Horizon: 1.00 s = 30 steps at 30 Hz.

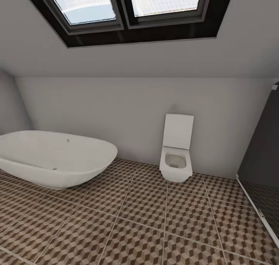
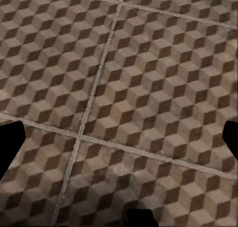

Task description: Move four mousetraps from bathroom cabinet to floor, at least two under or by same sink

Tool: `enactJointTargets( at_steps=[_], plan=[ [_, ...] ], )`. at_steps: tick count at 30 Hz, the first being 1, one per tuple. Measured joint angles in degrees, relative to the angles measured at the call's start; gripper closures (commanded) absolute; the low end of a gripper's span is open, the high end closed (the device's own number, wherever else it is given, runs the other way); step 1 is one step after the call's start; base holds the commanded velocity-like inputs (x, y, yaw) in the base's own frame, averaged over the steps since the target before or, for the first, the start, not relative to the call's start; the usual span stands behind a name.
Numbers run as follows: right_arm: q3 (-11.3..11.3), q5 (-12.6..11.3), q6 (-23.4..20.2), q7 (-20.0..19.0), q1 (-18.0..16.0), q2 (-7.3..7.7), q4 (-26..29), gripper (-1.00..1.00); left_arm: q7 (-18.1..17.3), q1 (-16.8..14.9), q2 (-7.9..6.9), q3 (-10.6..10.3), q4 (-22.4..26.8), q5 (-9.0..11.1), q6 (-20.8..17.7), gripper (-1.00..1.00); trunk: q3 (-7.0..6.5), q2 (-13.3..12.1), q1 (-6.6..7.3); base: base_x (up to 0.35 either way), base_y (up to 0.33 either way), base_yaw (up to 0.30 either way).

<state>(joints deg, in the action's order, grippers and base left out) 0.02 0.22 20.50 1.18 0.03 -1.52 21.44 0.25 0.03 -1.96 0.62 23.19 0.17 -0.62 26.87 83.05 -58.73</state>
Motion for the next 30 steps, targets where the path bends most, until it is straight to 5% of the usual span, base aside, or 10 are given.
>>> enactJointTargets(
  at_steps=[3, 5, 7, 13, 16, 20, 24, 28, 29, 30],
  plan=[
    [0.0, 0.3, -4.7, 2.5, -0.4, 0.04, 7.2, -1.00, 0.1, -0.1, -0.15, 0.0, 6.2, 0.0, -4.3, -1.00, -0.02, 0.0, 0.00, 0.000, 0.000, 0.000],
    [0.1, 1.2, -12.5, 3.8, -3.5, 0.03, 12.4, -1.00, 0.5, -0.5, -0.27, 0.1, 16.9, 0.0, -12.9, -1.00, -0.03, 0.0, 0.00, 0.000, 0.000, 0.000],
    [0.1, 1.6, -16.3, 4.1, -6.2, 0.02, 14.2, -1.00, 1.4, -0.6, -0.29, 0.2, 23.3, 0.0, -16.5, -1.00, -0.03, 0.0, 0.00, 0.000, 0.000, 0.000],
    [0.1, 2.2, -21.8, 4.5, -15.5, -0.30, 16.4, -1.00, 6.8, -1.0, -0.31, 0.2, 37.8, 0.0, -20.2, -1.00, -0.02, 0.0, 0.00, 0.000, 0.000, 0.000],
    [0.1, 2.1, -22.3, 4.5, -16.9, -0.50, 16.5, -1.00, 7.9, -1.1, -0.31, 0.2, 39.1, 0.0, -20.4, -1.00, -0.01, 0.0, 0.00, 0.000, 0.000, 0.000],
    [0.4, 2.1, -21.8, 4.4, -17.6, -0.74, 15.8, -1.00, 8.4, -1.2, -0.31, 0.2, 34.4, 0.0, -19.7, -1.00, 0.00, 0.0, 0.00, 0.000, 0.000, 0.000],
    [0.4, 2.1, -20.2, 4.2, -17.8, -0.67, 10.1, -1.00, 8.6, -1.2, -0.32, 0.0, 23.1, -0.1, -13.5, -1.00, 0.00, 0.0, 0.00, 0.000, 0.000, 0.000],
    [0.5, 2.5, -14.2, 4.2, -17.8, -0.23, -7.5, -1.00, 8.7, -1.3, -0.82, -0.2, 2.2, -0.2, 0.2, -1.00, -0.02, 0.0, 0.00, 0.000, 0.000, 0.000],
    [0.4, 2.4, -12.5, 4.2, -17.8, -0.14, -14.3, -1.00, 8.6, -1.2, -1.02, -0.2, -7.3, -0.1, 1.7, -1.00, 0.02, 0.0, -0.01, 0.000, 0.000, 0.000],
    [0.5, 2.5, -11.9, 4.3, -17.8, -0.10, -15.1, -1.00, 8.6, -1.2, -1.10, -0.2, -9.3, -0.1, 2.2, -1.00, 0.00, 0.0, 0.00, 0.000, 0.000, 0.000]
  ],
)
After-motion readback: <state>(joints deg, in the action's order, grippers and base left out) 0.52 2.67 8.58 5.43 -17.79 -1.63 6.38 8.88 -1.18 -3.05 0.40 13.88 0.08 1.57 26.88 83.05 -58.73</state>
